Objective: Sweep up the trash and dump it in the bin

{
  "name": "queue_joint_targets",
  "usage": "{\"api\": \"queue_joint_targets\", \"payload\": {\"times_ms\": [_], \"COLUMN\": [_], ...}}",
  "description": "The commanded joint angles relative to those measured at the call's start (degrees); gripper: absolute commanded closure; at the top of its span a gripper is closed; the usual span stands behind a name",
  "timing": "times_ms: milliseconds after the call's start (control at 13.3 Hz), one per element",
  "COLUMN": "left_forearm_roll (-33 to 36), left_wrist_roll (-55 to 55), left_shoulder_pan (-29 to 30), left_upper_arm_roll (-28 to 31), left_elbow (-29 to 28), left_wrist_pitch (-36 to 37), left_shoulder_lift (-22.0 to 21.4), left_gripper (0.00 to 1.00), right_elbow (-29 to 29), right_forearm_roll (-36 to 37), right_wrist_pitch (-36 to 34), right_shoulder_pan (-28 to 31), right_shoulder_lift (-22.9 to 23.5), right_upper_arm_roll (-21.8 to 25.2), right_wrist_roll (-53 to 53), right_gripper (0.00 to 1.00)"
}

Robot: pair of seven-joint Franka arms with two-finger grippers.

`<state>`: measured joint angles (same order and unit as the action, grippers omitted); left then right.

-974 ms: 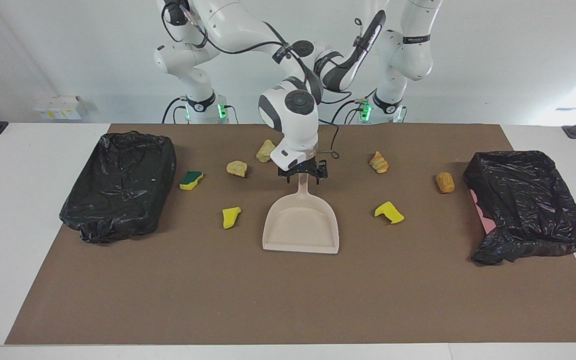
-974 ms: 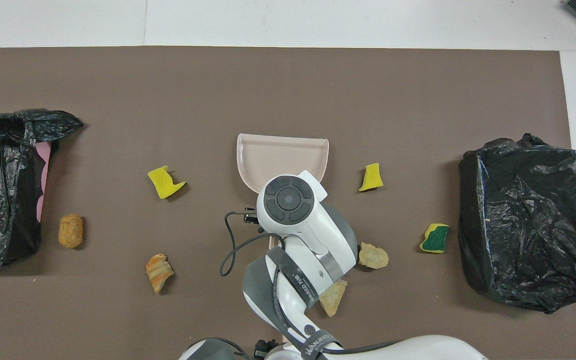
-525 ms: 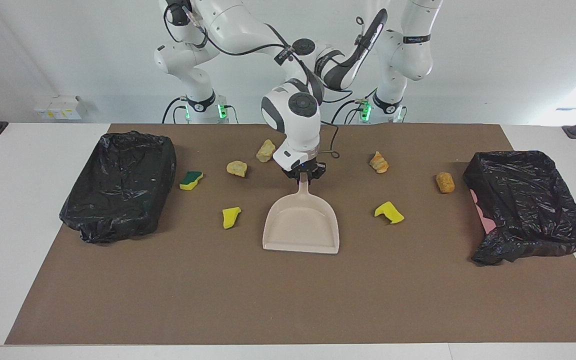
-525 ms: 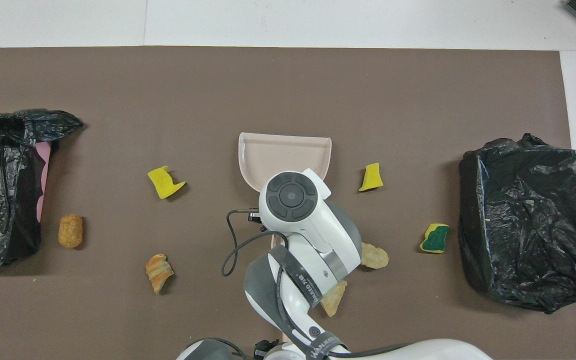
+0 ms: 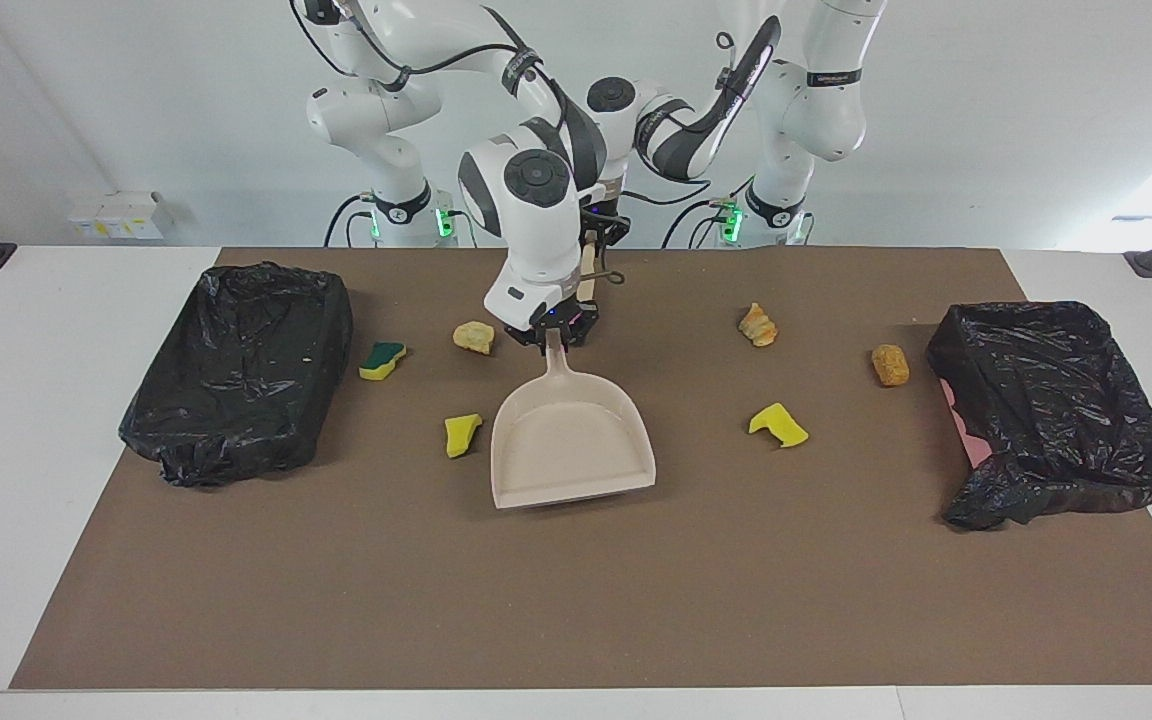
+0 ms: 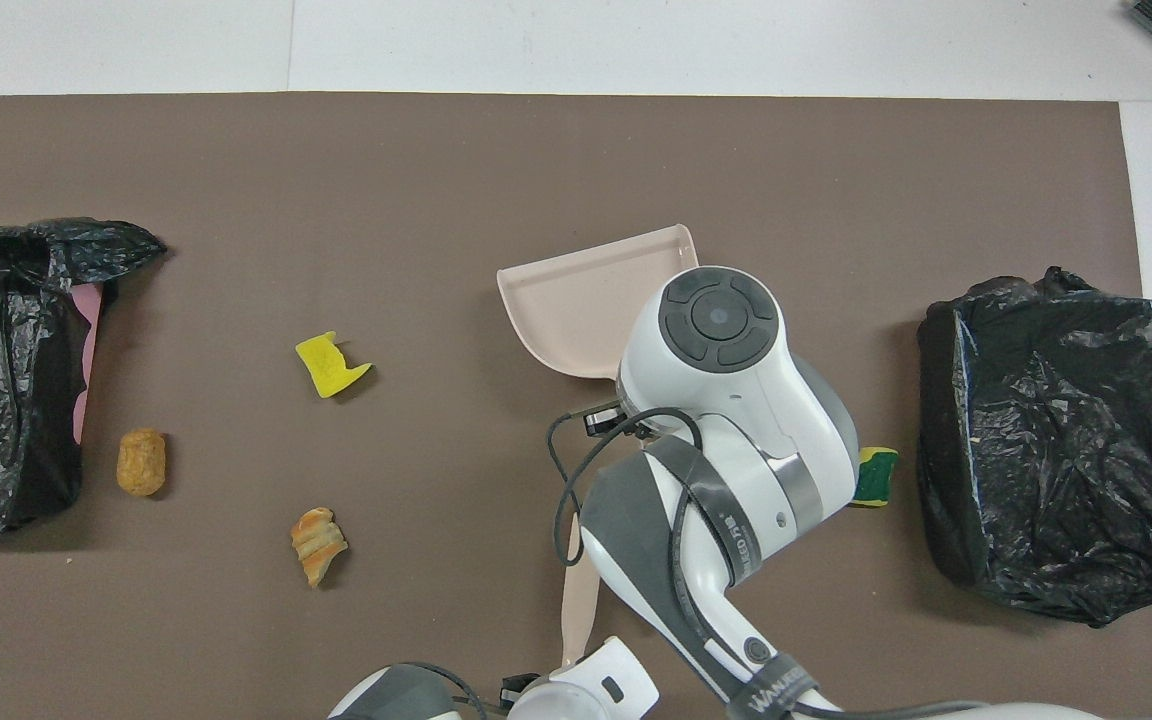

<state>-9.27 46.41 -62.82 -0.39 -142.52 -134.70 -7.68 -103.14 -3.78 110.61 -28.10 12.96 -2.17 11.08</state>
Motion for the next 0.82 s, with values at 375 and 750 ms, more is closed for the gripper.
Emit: {"api": "queue_joint_targets", "payload": {"times_ms": [375, 750], "left_forearm_roll": [-0.4, 0.5], "left_wrist_roll": [-0.7, -13.2], "left_shoulder_pan": [17.9, 34.2], "left_upper_arm_roll": [0.0, 0.0], "left_elbow": [2.3, 6.5], "left_wrist_pitch": [15.4, 23.5], "left_shoulder_lift": [-8.0, -7.4], "left_gripper": [1.0, 1.0], "right_elbow": [-1.4, -7.3], "right_forearm_roll": [5.9, 12.9], "right_wrist_pitch": [-8.4, -6.2], "right_shoulder_pan": [4.1, 2.6], "right_shoulder_lift": [-1.7, -5.4], "right_upper_arm_roll": [-0.1, -0.2], "right_wrist_roll": [-45.0, -56.6], "right_gripper": [1.0, 1.0]}}
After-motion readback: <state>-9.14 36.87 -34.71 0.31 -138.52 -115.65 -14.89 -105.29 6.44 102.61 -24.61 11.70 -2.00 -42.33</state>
